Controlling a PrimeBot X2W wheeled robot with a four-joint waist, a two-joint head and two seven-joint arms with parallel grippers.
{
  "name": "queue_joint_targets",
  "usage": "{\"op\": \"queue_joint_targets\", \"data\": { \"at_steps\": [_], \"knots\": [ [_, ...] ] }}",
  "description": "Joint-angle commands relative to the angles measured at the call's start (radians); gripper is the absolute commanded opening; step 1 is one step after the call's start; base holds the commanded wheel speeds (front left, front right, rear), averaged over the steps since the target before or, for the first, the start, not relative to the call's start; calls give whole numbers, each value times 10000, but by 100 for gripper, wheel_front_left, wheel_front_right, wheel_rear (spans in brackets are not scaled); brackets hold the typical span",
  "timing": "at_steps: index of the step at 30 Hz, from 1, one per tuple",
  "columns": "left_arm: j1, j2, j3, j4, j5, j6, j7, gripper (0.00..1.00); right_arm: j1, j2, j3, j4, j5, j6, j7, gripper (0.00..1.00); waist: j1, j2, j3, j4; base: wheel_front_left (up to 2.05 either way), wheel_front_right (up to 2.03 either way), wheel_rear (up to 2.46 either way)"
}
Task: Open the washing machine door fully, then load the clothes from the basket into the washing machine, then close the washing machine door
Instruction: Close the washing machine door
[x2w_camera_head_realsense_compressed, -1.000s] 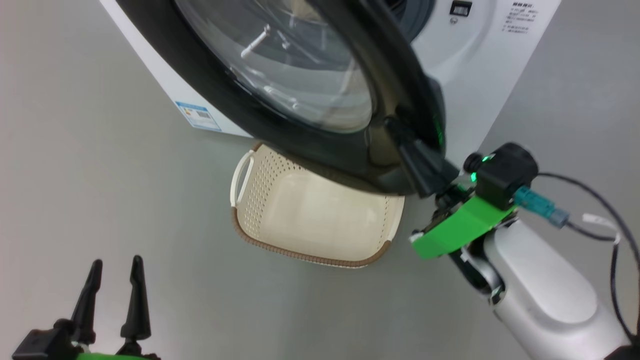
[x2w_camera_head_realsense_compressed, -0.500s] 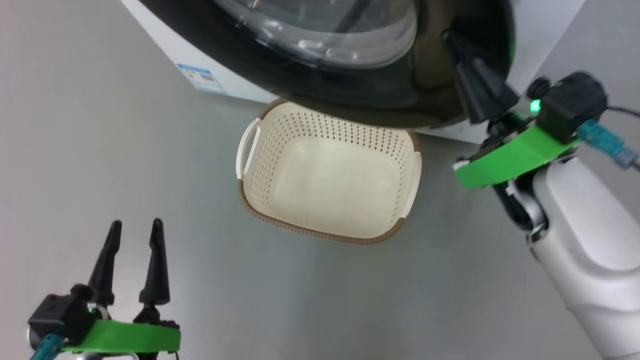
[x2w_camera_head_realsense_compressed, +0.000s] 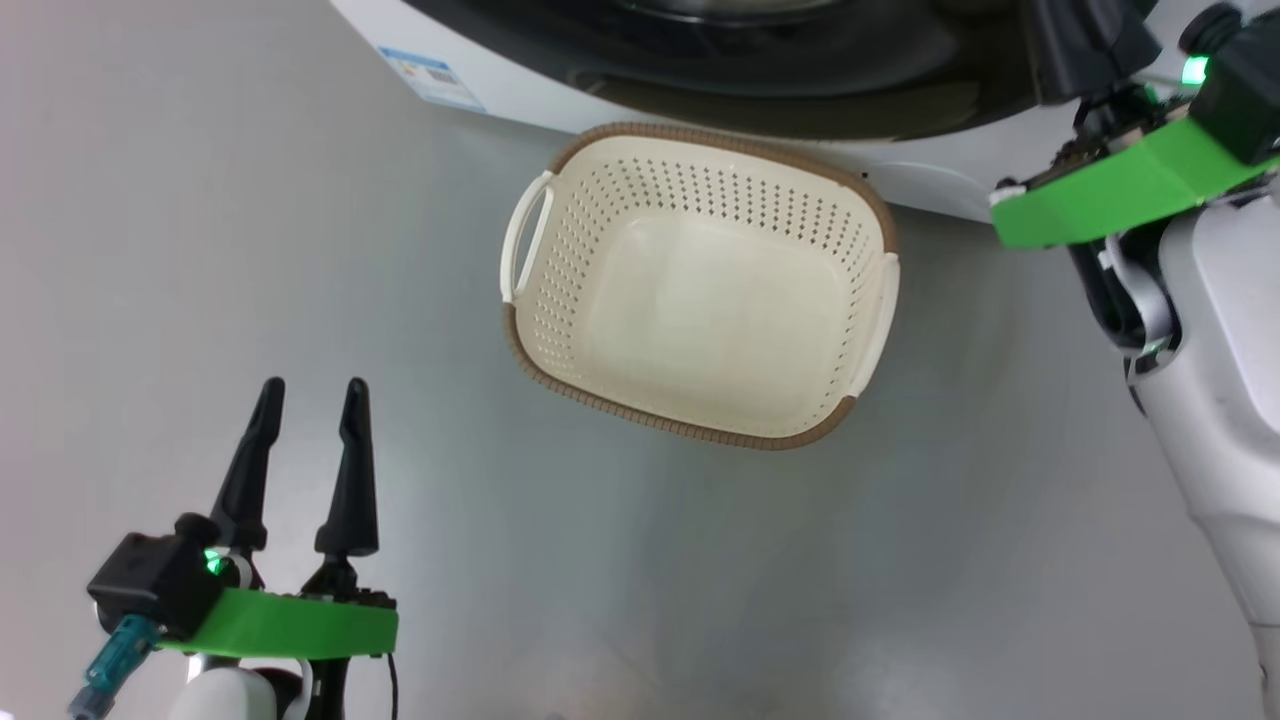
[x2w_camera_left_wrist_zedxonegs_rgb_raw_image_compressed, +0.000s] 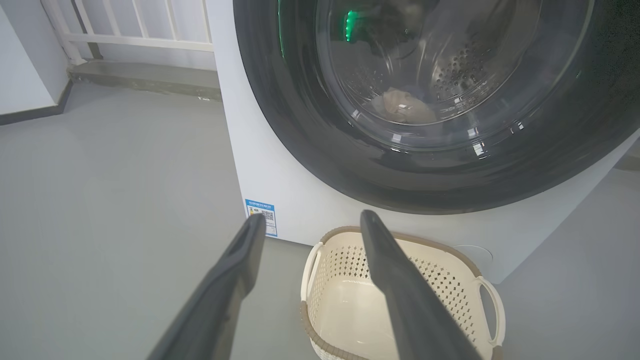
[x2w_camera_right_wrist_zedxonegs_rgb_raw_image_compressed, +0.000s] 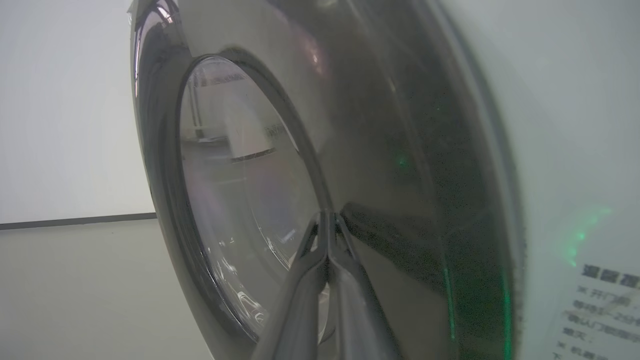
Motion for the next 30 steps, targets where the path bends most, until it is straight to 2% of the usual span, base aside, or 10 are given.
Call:
{"op": "queue_joint_targets", "data": {
  "at_steps": [1,14,27,28,30],
  "knots": [
    [-142,217,308,-282,-90,4,-63,100,-234,110,-40,-133,-99,-2,-48,0,-1,-1,196,156,0,0,0],
    [-438,175,209,-278,-127,4,-63,100,-879,294,-720,44,-622,-2,-48,0,-1,-1,546,292,0,0,0],
    [-294,369,347,-15,-53,4,-63,100,-48,495,-177,-36,-432,-2,-48,0,-1,-1,-167,-54,0,0,0],
    [-263,406,372,-4,-42,4,-63,100,71,520,-144,-59,-404,-2,-48,1,-1,-1,-262,-102,0,0,0],
    [-192,490,417,13,-16,4,-63,100,319,570,-98,-105,-340,-2,-48,14,-1,-1,-463,-200,0,0,0]
  ]
}}
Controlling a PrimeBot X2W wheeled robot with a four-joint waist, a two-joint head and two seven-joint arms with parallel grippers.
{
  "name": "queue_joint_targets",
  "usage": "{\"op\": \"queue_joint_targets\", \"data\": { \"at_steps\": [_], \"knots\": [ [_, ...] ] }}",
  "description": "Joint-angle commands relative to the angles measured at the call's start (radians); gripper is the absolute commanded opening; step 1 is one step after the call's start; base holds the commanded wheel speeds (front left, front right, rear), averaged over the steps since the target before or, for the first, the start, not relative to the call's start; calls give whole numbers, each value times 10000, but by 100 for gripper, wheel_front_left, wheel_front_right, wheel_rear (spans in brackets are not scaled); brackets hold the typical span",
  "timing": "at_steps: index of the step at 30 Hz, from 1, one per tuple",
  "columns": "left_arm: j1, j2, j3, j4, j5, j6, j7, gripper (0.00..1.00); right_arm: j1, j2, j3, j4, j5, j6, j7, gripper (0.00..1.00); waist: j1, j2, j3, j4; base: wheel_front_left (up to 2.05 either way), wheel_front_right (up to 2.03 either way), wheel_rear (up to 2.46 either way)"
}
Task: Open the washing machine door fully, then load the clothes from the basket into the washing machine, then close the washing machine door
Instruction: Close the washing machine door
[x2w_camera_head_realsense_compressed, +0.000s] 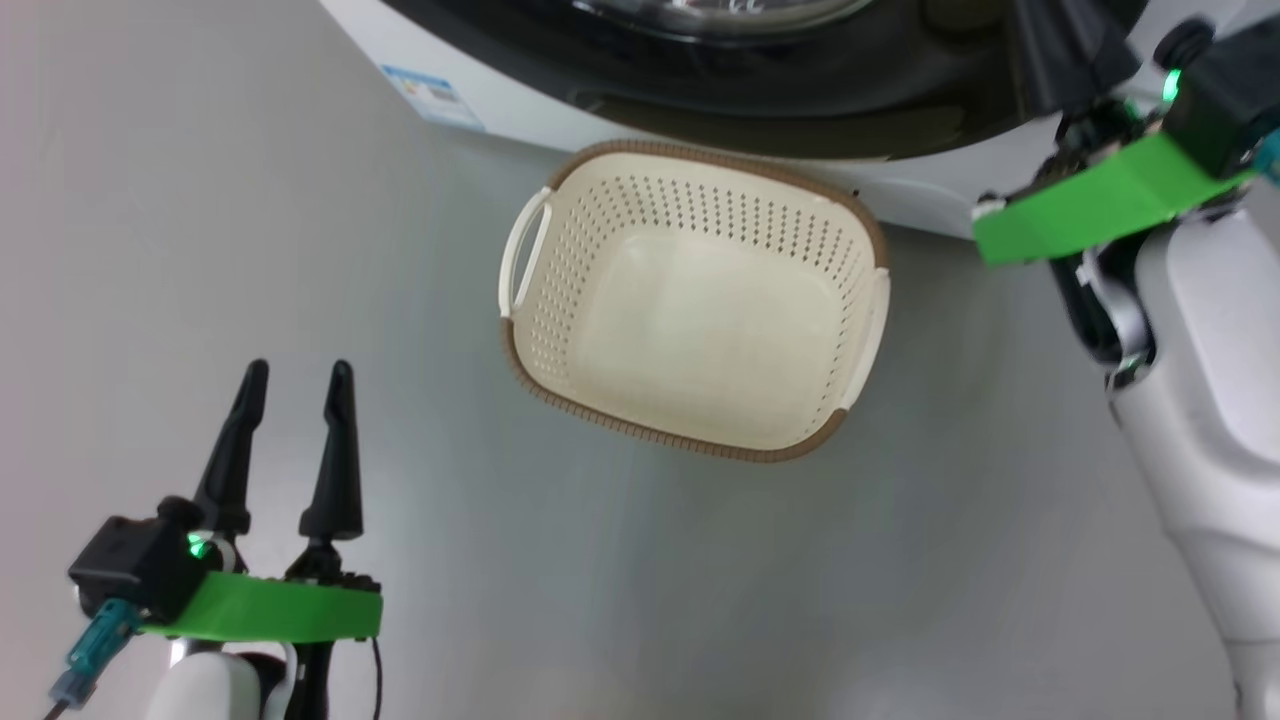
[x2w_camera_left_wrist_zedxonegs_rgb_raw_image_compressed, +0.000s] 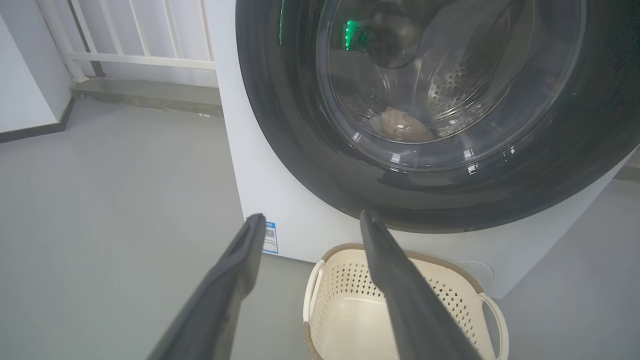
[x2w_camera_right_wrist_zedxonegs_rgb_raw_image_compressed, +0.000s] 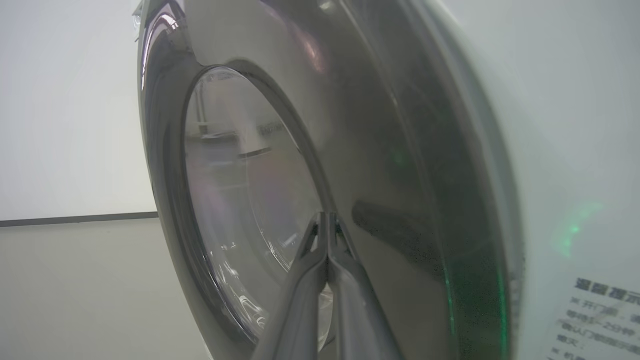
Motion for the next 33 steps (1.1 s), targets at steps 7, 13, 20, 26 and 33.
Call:
{"op": "queue_joint_targets", "data": {
  "at_steps": [7,13,20,26,33],
  "knots": [
    [521,696,573,-65,132,6,-63,100,1279,452,219,-477,321,-71,-46,100,0,-1,-1073,-591,0,0,0],
    [943,993,757,-9,206,6,-63,100,2415,737,150,-695,450,-71,-46,100,0,-1,-1811,-1100,0,0,0],
    [1324,1310,870,18,258,6,-63,100,3637,957,-154,-823,503,-71,-46,100,0,-1,-2457,-1757,0,0,0],
    [1619,1524,921,46,252,6,-63,100,4570,1030,-456,-938,500,-71,-46,100,0,-1,-2911,-2287,0,0,0],
    [2094,1688,1053,74,236,6,-63,100,5574,1083,-755,-1028,500,-71,-46,100,0,-1,-3473,-2924,0,0,0]
  ]
}}
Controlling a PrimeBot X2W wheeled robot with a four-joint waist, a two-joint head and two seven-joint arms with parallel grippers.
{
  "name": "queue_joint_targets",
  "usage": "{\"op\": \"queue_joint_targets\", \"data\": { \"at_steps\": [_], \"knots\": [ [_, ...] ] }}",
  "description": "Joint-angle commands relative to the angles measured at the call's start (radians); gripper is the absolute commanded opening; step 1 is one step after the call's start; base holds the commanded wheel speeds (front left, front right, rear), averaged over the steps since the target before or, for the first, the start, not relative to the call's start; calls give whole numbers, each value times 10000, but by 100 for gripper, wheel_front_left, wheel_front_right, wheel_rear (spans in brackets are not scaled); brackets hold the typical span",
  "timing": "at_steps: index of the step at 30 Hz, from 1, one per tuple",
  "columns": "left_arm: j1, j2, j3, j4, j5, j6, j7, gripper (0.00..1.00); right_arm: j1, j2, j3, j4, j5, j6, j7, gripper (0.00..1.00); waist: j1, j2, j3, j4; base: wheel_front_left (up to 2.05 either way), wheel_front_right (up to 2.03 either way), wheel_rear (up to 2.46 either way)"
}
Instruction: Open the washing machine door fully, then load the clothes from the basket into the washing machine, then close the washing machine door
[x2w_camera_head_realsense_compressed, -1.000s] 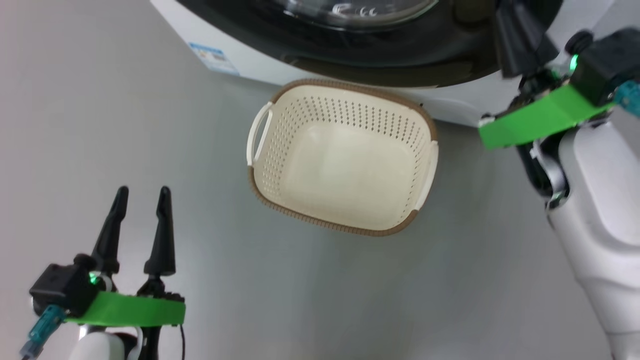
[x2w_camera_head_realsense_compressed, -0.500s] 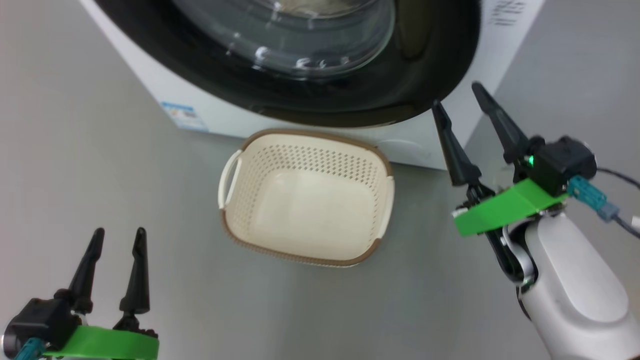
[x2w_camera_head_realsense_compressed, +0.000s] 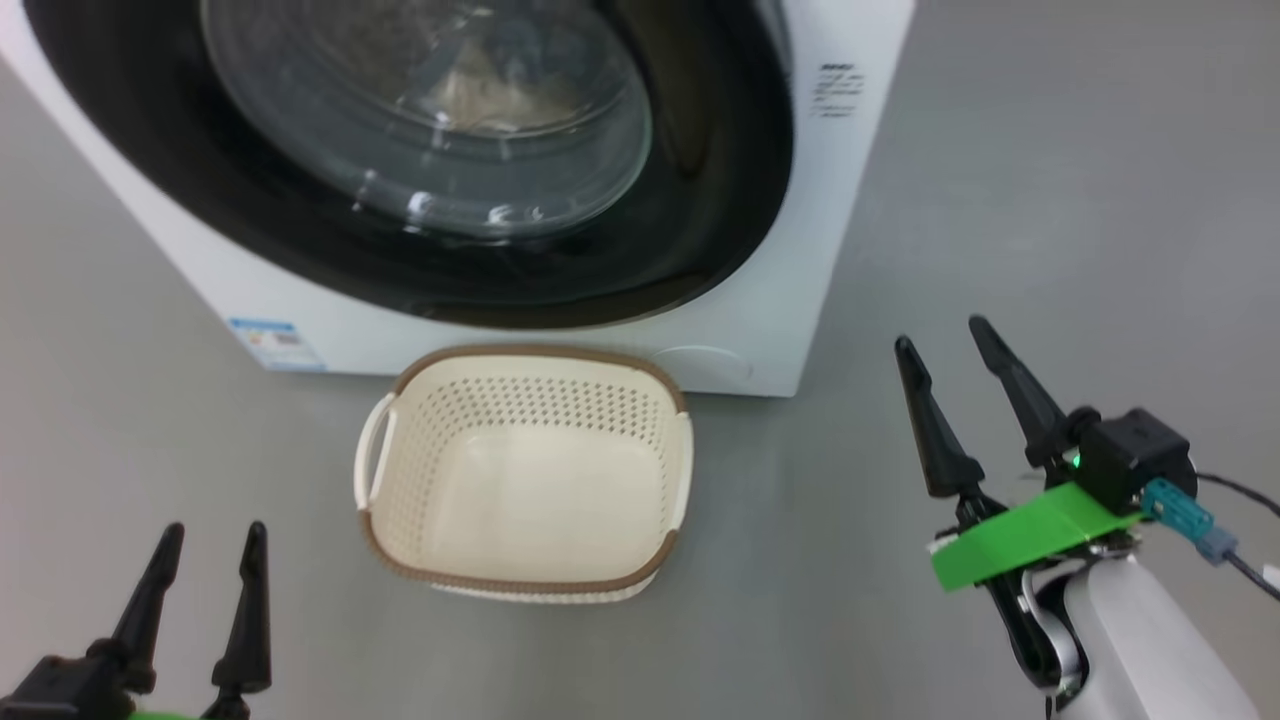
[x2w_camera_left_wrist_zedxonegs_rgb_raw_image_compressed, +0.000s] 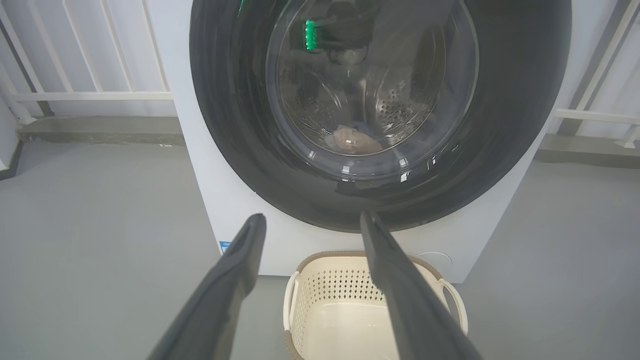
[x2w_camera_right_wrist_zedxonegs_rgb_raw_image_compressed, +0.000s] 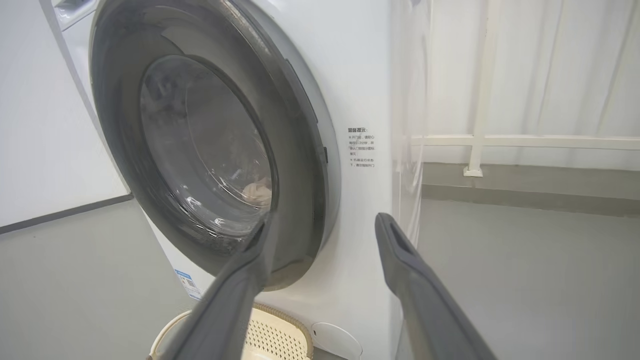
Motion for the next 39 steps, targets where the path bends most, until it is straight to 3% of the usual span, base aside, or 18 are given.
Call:
{"op": "queue_joint_targets", "data": {
  "at_steps": [1,19,39],
  "knots": [
    [-1,291,403,-145,73,6,-63,100,201,29,99,-285,49,-27,-49,100,2,-1,-494,-509,0,0,0],
    [480,516,583,-156,52,6,-63,100,1831,20,-660,-602,-24,-27,-49,100,2,-1,-1010,-1541,0,0,0],
    [588,481,617,-123,-73,6,-63,100,2543,187,-1245,-707,-96,-27,-49,100,2,-1,-1016,-1904,0,0,0]
  ]
}}
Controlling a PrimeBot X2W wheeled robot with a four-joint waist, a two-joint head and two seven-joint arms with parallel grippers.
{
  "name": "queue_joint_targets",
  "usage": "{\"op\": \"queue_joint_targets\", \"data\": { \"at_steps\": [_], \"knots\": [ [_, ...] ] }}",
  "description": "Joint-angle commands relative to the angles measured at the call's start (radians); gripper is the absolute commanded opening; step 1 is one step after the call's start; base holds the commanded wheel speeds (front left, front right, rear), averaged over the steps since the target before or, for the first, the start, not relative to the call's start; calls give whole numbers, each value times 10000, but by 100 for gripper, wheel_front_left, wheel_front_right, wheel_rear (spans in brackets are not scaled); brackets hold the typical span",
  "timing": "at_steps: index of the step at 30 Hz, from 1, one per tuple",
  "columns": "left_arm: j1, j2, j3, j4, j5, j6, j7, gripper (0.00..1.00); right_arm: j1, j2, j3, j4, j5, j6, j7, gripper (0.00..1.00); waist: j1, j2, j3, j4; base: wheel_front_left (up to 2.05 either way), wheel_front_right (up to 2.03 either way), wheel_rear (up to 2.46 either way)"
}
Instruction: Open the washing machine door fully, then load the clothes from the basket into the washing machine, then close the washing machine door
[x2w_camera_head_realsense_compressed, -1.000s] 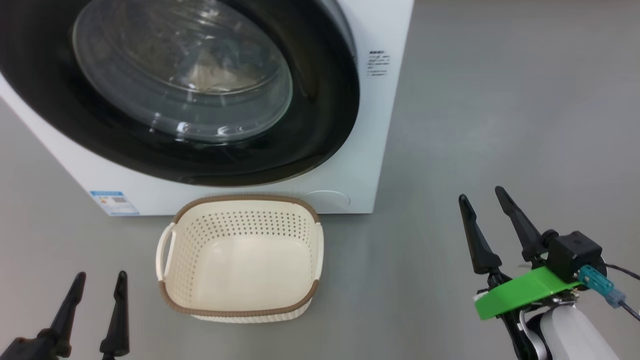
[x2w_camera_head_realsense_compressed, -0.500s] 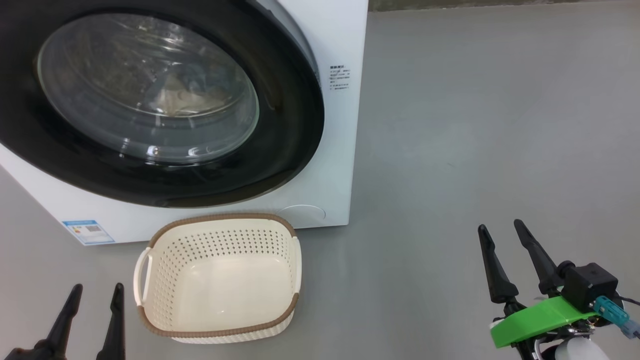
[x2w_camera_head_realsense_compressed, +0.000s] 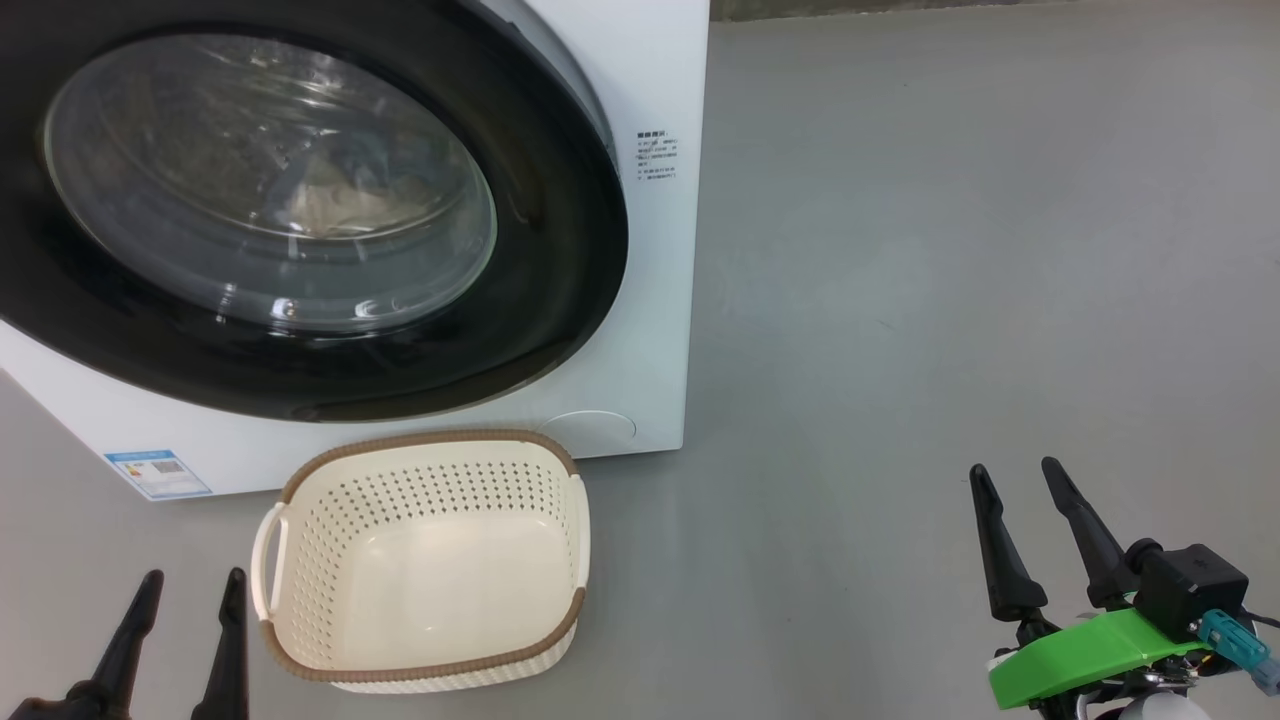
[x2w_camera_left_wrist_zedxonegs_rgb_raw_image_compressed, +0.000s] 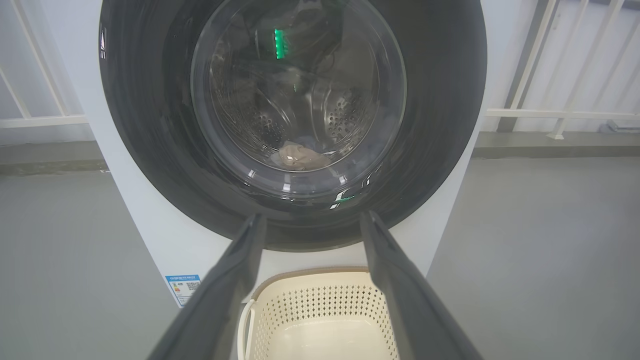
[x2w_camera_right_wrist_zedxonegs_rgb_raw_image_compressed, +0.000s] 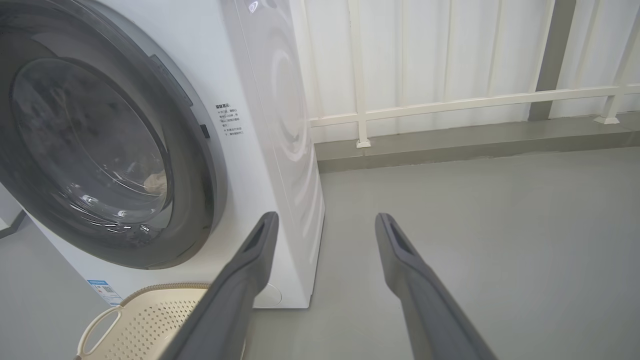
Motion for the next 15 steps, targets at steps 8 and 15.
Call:
{"op": "queue_joint_targets", "data": {
  "at_steps": [8,15],
  "knots": [
    [-198,201,396,-143,-81,6,-65,100,-12,-15,76,-309,-104,-25,-49,100,0,0,75,41,0,0,0],
    [-235,179,408,-178,-81,6,-65,100,-64,2,79,-330,-135,-25,-49,100,0,0,137,73,0,0,0]
  ]
}}
